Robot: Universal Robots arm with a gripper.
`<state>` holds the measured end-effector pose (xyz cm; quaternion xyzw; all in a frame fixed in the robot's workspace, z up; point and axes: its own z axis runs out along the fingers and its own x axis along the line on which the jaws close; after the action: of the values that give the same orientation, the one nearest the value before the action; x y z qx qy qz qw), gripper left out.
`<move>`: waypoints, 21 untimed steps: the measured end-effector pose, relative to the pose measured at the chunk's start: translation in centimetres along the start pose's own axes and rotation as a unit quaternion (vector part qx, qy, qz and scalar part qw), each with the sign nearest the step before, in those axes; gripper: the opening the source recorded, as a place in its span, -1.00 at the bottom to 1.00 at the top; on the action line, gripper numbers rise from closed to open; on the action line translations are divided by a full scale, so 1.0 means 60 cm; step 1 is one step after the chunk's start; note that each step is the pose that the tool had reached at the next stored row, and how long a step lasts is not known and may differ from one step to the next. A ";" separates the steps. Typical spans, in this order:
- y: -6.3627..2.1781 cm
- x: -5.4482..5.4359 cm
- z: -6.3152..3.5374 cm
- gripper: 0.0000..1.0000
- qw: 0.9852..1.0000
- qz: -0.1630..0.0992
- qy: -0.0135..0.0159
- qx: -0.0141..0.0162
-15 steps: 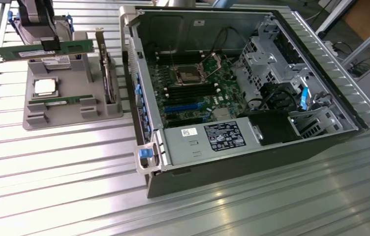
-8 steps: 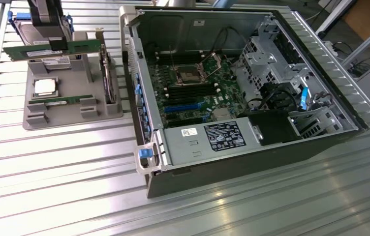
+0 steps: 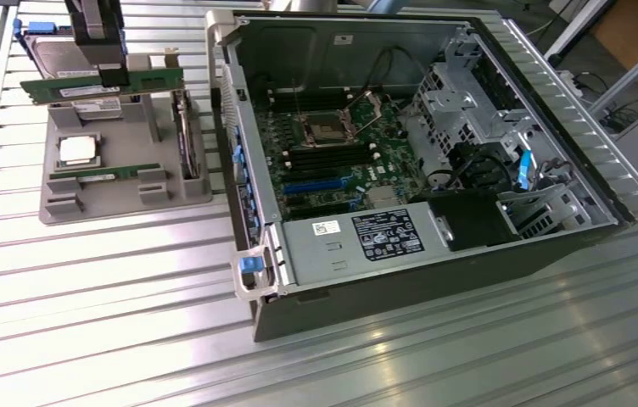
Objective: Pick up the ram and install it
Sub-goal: 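Pick up the ram and move it above insertion slot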
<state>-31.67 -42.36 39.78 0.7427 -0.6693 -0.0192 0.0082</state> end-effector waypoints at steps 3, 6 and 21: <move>-0.007 0.001 0.000 -0.73 1.000 0.000 0.000 0.000; -0.013 0.001 -0.001 -0.73 1.000 0.000 0.000 0.000; -0.038 0.004 -0.002 -0.73 1.000 0.000 0.000 -0.001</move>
<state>-29.39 -42.36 39.78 0.7427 -0.6693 -0.0201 0.0090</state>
